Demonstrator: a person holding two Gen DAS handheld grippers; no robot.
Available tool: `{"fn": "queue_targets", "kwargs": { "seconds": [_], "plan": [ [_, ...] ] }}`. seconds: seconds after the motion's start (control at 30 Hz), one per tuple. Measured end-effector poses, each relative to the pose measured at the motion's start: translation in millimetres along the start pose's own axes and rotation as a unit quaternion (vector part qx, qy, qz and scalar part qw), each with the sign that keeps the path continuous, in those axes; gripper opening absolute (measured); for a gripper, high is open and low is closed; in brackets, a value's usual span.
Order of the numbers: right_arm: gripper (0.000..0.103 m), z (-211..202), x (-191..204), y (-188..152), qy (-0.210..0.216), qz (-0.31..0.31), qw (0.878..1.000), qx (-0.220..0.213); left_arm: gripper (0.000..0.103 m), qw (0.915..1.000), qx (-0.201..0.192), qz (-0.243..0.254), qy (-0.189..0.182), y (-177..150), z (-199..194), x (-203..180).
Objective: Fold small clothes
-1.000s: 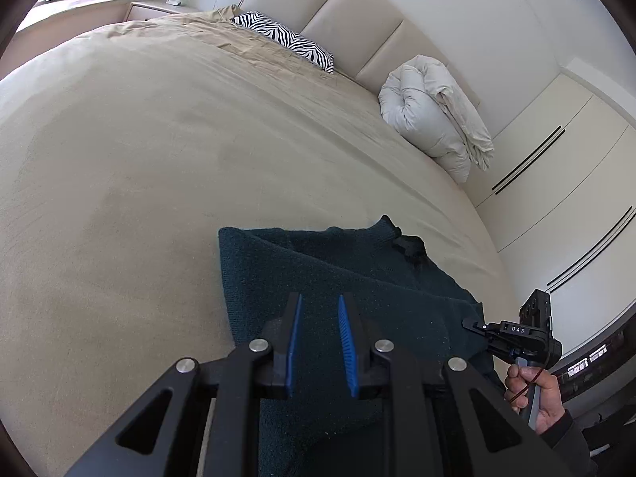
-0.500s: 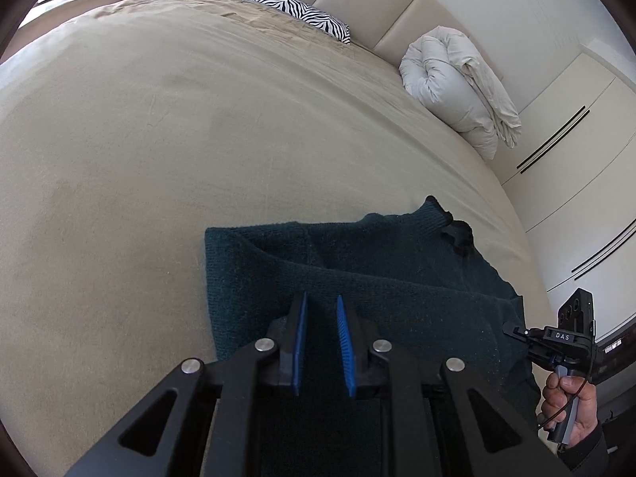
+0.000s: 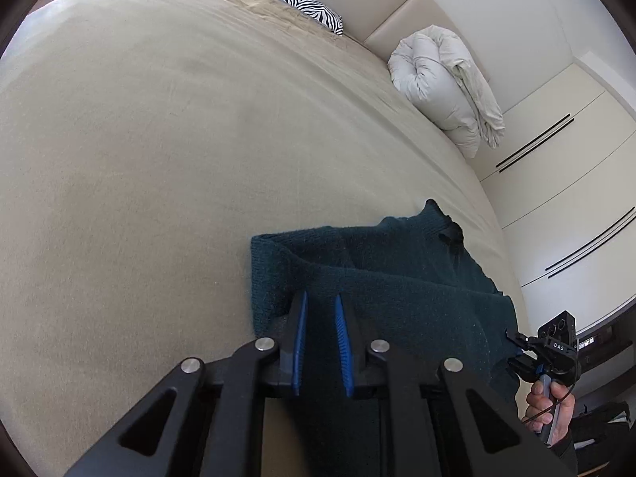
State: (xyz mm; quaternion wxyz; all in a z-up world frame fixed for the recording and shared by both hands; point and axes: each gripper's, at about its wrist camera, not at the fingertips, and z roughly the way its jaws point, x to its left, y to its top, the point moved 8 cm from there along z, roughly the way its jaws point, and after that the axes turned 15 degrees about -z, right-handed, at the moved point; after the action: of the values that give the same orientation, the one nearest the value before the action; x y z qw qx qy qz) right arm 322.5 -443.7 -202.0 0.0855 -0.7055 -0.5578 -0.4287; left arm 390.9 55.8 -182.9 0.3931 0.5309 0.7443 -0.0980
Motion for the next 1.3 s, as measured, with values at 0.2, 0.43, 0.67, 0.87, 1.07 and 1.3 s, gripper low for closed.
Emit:
{"fn": "queue_targets", "kwargs": {
  "seconds": [0.2, 0.43, 0.67, 0.87, 1.07, 1.3],
  "plan": [
    [0.023, -13.0, -5.1, -24.9, -0.004, 0.003, 1.000, -0.005, 0.014, 0.9988, -0.017, 0.047, -0.005, -24.9, -32.8, -21.1],
    [0.048, -31.9, -4.4, -39.4, -0.006, 0.008, 0.999, -0.032, 0.013, 0.9970, -0.005, 0.071, 0.032, -65.5, -29.0, -9.3],
    [0.049, -70.1, 10.6, -83.9, -0.033, -0.023, 0.999, -0.021, 0.048, 0.9941, -0.027, 0.095, 0.046, -110.7, -84.7, -17.0],
    [0.049, -151.6, 17.5, -141.3, -0.079, -0.057, 0.993, -0.062, 0.079, 0.9890, -0.052, 0.124, 0.063, -192.4, -145.7, -17.0],
    [0.049, -226.8, -10.0, -205.9, -0.143, -0.064, 0.985, -0.070, 0.080, 0.9952, -0.016, 0.060, 0.076, -261.1, -173.5, 20.9],
    [0.049, -252.3, -49.6, -272.2, -0.177, -0.039, 0.983, -0.031, 0.080, 0.9953, 0.009, 0.050, 0.083, -308.7, -186.0, 27.8]
  ]
}}
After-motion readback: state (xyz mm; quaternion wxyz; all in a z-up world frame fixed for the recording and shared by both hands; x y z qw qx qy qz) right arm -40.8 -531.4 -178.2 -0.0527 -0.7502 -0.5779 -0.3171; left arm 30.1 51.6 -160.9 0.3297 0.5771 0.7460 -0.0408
